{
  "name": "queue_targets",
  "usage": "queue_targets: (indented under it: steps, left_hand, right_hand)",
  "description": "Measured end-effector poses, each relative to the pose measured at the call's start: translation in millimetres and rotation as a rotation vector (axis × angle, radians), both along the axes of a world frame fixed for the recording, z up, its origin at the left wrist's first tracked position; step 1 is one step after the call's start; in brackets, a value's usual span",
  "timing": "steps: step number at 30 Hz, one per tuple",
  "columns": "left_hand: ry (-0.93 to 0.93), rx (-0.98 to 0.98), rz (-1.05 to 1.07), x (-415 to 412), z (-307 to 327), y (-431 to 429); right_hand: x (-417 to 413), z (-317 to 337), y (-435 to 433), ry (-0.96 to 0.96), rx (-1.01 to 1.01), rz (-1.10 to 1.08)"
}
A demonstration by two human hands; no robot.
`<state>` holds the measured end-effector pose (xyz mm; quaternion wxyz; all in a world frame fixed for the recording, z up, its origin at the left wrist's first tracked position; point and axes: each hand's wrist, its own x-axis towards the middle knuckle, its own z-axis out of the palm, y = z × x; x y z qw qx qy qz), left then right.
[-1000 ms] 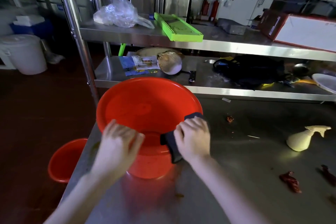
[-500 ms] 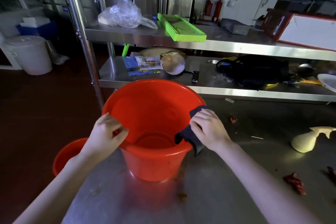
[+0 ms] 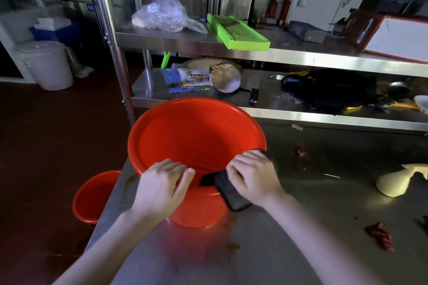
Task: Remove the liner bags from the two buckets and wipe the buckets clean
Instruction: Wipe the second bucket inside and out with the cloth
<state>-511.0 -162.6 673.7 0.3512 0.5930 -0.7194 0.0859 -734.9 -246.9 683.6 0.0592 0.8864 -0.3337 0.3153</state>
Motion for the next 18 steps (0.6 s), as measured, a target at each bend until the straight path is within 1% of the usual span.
queue_targets:
  steps: [4, 6, 7, 9, 10, 12, 14, 18]
  left_hand:
    - [0.035, -0.023, -0.003, 40.4, -1.9, -9.2]
    - [0.036, -0.021, 0.067, 54.3, 1.4, -12.7]
    - [0.038, -0.017, 0.122, 56.7, 2.7, -13.9]
    - [0.056, -0.036, 0.209, 48.6, 4.5, -12.3]
    - [0.059, -0.052, 0.198, 37.9, 3.9, -10.4]
    - [0.018, -0.040, 0.104, 7.9, -3.5, -1.8]
    - [-0.023, -0.033, 0.066, -15.9, -14.0, 10.5]
    - [0.034, -0.043, 0.064, -9.1, -18.9, 11.2]
  right_hand:
    - [-35.8, 15.6, -40.5, 0.119, 0.186, -0.035]
    - [-32.6, 12.1, -42.3, 0.142, 0.158, -0.106]
    - [-25.1, 8.9, -36.8, 0.118, 0.128, -0.161]
    - [-3.9, 2.3, -17.0, 0.009, 0.053, -0.277]
    - [6.9, -0.7, -5.5, -0.038, 0.018, -0.320]
    - [25.7, -6.7, 16.3, -0.093, -0.041, -0.358]
    - [35.7, -12.7, 32.4, -0.107, -0.085, -0.326]
    - [23.2, -13.1, 31.7, -0.075, -0.110, -0.122]
